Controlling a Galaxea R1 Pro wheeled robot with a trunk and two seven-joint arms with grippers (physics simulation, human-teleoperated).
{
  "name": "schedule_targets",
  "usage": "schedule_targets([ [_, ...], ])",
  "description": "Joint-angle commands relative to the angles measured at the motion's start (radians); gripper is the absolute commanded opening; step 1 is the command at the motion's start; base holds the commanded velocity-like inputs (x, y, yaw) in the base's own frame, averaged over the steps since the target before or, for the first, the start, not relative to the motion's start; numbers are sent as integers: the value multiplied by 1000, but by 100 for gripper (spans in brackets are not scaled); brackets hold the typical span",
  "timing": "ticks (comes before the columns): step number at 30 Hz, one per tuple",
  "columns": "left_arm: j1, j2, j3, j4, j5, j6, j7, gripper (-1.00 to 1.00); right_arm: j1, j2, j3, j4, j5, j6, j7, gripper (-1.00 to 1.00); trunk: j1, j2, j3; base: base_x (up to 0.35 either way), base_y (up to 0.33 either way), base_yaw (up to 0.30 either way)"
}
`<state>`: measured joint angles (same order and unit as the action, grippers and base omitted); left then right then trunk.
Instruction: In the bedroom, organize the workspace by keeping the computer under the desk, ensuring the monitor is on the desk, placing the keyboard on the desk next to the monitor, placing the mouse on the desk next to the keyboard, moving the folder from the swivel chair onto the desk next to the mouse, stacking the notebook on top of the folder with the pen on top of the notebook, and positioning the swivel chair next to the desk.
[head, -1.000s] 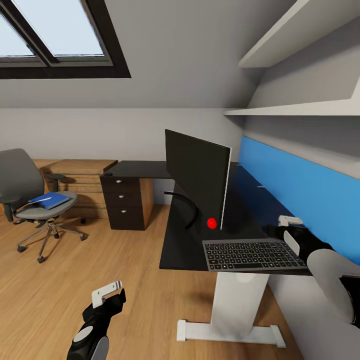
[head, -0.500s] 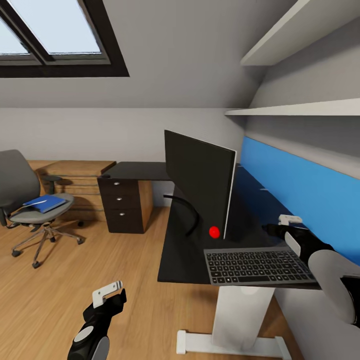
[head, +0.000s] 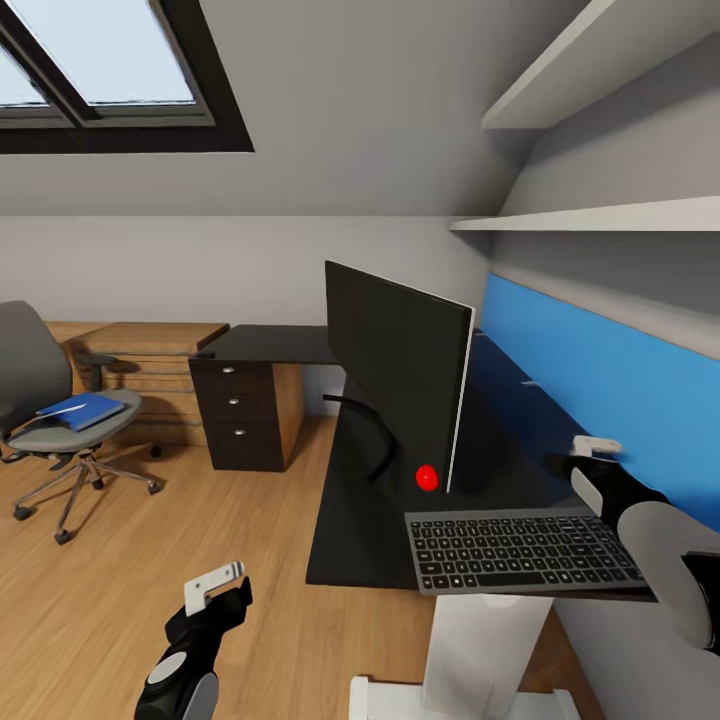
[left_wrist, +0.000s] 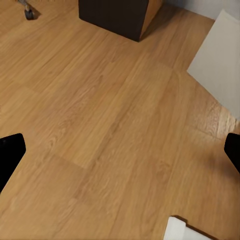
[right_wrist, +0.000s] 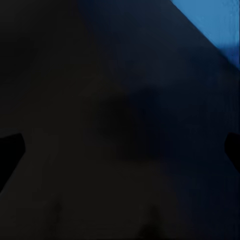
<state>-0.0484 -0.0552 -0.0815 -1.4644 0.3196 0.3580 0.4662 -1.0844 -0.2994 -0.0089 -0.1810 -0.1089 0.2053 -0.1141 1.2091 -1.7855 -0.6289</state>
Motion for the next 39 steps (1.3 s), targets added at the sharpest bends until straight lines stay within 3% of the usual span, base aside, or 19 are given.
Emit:
schedule_targets([
  [1,-1,1,-1,-3,9,3,8,100,0,0,0,0,-10,5,-26,100,0,-1,-1,10,-4,0],
  [9,0,1,1,-75,10,2,4,100,0,3,1,20,-10,10,-106,100,0,-1,-1,2,-1,0],
  [18,-1,1,0,-102,13,2,3,100,0,6,2,32,-9,11,-127,100,0,-1,-1,0,0,0],
  [34,0,-1,0,-106,15,3,5,100,0,6,2,35,-8,10,-130,100,61,-113,-51,0,0,0],
  [39,0,-1,0,-103,14,3,5,100,0,7,2,36,-8,9,-130,100,61,-113,-51,0,0,0],
])
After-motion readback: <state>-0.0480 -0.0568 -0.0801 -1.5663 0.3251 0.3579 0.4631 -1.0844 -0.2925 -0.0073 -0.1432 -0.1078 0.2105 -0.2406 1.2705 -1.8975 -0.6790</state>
